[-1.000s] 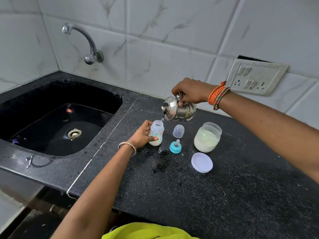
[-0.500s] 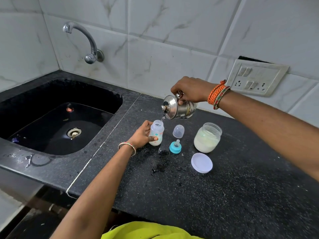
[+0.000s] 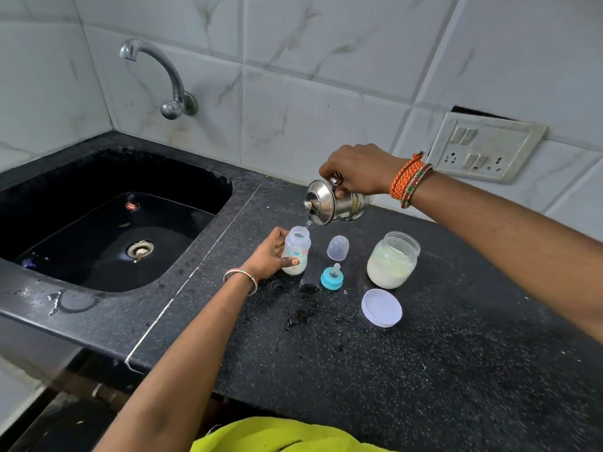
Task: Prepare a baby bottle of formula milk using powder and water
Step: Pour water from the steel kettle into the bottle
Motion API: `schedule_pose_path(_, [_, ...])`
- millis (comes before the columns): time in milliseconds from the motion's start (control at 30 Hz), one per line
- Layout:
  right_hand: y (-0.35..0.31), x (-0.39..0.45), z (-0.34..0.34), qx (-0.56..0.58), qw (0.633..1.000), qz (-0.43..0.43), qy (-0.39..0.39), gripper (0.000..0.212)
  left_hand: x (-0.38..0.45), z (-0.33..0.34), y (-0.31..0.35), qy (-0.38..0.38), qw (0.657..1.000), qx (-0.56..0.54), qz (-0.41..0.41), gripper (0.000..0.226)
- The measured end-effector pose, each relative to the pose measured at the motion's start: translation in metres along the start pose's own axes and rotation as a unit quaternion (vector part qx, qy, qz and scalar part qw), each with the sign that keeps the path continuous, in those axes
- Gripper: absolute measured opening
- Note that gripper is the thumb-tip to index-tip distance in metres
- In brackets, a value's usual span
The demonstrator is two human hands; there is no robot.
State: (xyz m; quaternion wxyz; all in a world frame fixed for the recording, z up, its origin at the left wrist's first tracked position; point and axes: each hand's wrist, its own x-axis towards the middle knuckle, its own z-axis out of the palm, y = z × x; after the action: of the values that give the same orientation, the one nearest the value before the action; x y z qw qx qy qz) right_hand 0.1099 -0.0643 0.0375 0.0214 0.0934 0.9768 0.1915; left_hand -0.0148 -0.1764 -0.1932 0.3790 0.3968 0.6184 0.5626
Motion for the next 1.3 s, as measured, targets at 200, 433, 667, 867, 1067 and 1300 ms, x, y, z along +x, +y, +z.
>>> schedule_pose_path(200, [-0.003, 0.0, 0.0, -0.002, 1.0, -0.005, 0.005, 0.018, -0.001, 0.0, 0.001, 0.001, 1.0, 0.007, -0.004, 0.047])
schedule_pose_path(433, [-0.009, 0.0, 0.004, 0.005, 1.0, -0.023, -0.002, 0.017, -0.003, 0.0, 0.004, 0.001, 1.0, 0.019, -0.009, 0.047])
schedule_pose_path(667, [-0.014, 0.0, 0.006, -0.007, 0.999, -0.031, 0.014, 0.014, -0.005, 0.0, 0.006, -0.003, 1.0, 0.029, -0.007, 0.045])
schedule_pose_path(867, [-0.005, 0.0, 0.017, 0.083, 0.997, -0.006, -0.003, 0.011, -0.008, -0.001, 0.008, -0.002, 0.999, 0.037, -0.009, 0.051])
schedule_pose_path(1067, [0.004, -0.007, 0.034, 0.183, 0.982, 0.039, -0.008, 0.025, -0.016, -0.001, 0.014, -0.015, 0.999, 0.043, -0.011, 0.064])
schedule_pose_path(1300, [0.019, -0.021, 0.058, 0.323, 0.939, 0.118, 0.018, 0.023, -0.027, -0.022, 0.018, 0.039, 0.999, 0.026, -0.003, 0.077])
